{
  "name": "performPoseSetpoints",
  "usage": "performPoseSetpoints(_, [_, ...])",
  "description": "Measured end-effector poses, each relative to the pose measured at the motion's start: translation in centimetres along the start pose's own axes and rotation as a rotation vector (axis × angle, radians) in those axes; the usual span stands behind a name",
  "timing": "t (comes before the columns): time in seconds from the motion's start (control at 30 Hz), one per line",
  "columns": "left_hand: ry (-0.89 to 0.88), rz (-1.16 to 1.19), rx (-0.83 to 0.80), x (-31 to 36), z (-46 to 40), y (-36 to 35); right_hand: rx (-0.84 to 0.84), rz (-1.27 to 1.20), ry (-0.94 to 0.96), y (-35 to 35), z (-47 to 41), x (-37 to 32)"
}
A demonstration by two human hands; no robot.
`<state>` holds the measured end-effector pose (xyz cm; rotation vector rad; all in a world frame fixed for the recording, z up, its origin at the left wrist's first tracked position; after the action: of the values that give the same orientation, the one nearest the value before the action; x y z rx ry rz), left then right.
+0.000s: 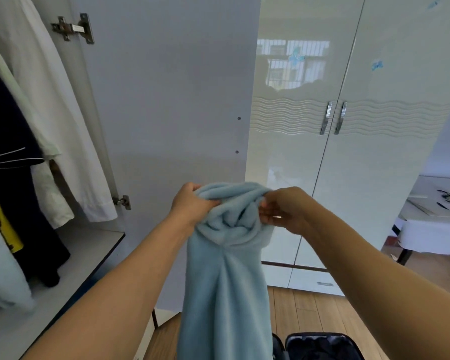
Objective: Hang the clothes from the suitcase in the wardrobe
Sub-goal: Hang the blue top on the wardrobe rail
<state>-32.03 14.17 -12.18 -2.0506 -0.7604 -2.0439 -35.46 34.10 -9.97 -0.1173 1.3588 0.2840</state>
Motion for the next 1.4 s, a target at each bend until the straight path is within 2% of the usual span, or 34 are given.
performPoseSetpoints(0.07, [0.011,-0.197,0.13,-0.9,0.1,0.9,-0.033,-0.248,-0.094,0.2,0.1,-0.7])
performPoseSetpoints(0.13, [-0.009,-0.212,0.142,-0.7,0.6,0.4,-0.078,-0.318,-0.081,-0.3,0.3,-1.5])
performPoseSetpoints(0.23, [-0.128,-0.062,0.022,1.4,2.5,-1.3,-0.135,-0.338,-0.042,-1.6,0.7,-2.0])
performPoseSetpoints(0.33, [-0.185,-0.117,-0.109,1.5,3.5,-2.2,-0.163,-0.387,0.028,-2.2,0.8,-2.5])
performPoseSetpoints(0.4, [-0.134,-0.074,-0.139,0.7,2.7,-1.9,-0.12,-0.373,0.073,-1.5,0.7,-2.4])
performPoseSetpoints(0.47, [0.013,0.127,-0.159,0.5,2.1,-1.4,-0.023,-0.217,0.12,-0.3,0.3,-1.9])
performPoseSetpoints(0.6, [0.346,0.575,-0.137,1.0,1.9,-1.8,0.229,0.305,0.12,1.8,-0.7,0.1])
performPoseSetpoints(0.7, [0.427,0.758,-0.076,1.5,1.5,-2.4,0.35,0.482,0.311,0.8,0.7,-0.3])
performPoseSetpoints(0.73, [0.442,0.795,-0.073,1.7,1.5,-2.8,0.352,0.547,0.396,0.0,1.4,-0.6])
performPoseSetpoints(0.8, [0.466,0.852,-0.12,2.2,1.5,-3.5,0.205,0.72,0.438,-2.0,2.0,-0.4])
performPoseSetpoints(0.9, [0.507,0.898,-0.249,2.8,1.5,-4.1,-0.01,0.887,0.292,-2.9,1.3,1.8])
performPoseSetpoints(0.97, [0.545,0.91,-0.314,2.7,1.8,-4.0,-0.168,0.733,0.197,-2.7,1.3,2.4])
performPoseSetpoints(1.03, [0.578,0.932,-0.387,2.5,2.5,-4.0,-0.399,0.259,-0.022,-3.3,1.7,3.3])
performPoseSetpoints(1.07, [0.576,0.958,-0.422,2.4,2.8,-4.1,-0.464,0.023,-0.096,-3.7,1.8,3.4])
performPoseSetpoints(1.13, [0.542,1.01,-0.468,2.1,3.0,-4.1,-0.444,-0.265,-0.136,-3.9,1.0,3.1])
performPoseSetpoints(1.23, [0.509,0.987,-0.531,1.6,3.7,-4.2,-0.208,-0.571,-0.112,-3.3,-0.3,2.0])
performPoseSetpoints(1.27, [0.501,0.984,-0.561,1.6,4.1,-4.3,-0.114,-0.509,-0.037,-2.8,-0.5,1.6])
performPoseSetpoints(1.3, [0.484,0.982,-0.58,1.6,4.4,-4.3,-0.01,-0.308,0.067,-2.3,-0.4,1.2])
performPoseSetpoints(1.37, [0.411,0.981,-0.563,1.8,4.4,-3.9,0.172,0.396,0.324,-2.0,-0.2,0.6])
performPoseSetpoints(1.4, [0.378,0.984,-0.529,1.9,4.3,-3.8,0.196,0.704,0.411,-2.7,-0.3,0.9])
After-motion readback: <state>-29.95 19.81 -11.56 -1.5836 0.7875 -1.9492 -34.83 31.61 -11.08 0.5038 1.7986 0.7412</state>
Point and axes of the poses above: each hand's wrist, its own z-axis away from the middle knuckle, its own y-axis out of the back of the hand, x = y × z, the point moved 5 cm from there along -z, towards the middle knuckle, and after that the axes turned 5 degrees about z, right-handed, at the moved point
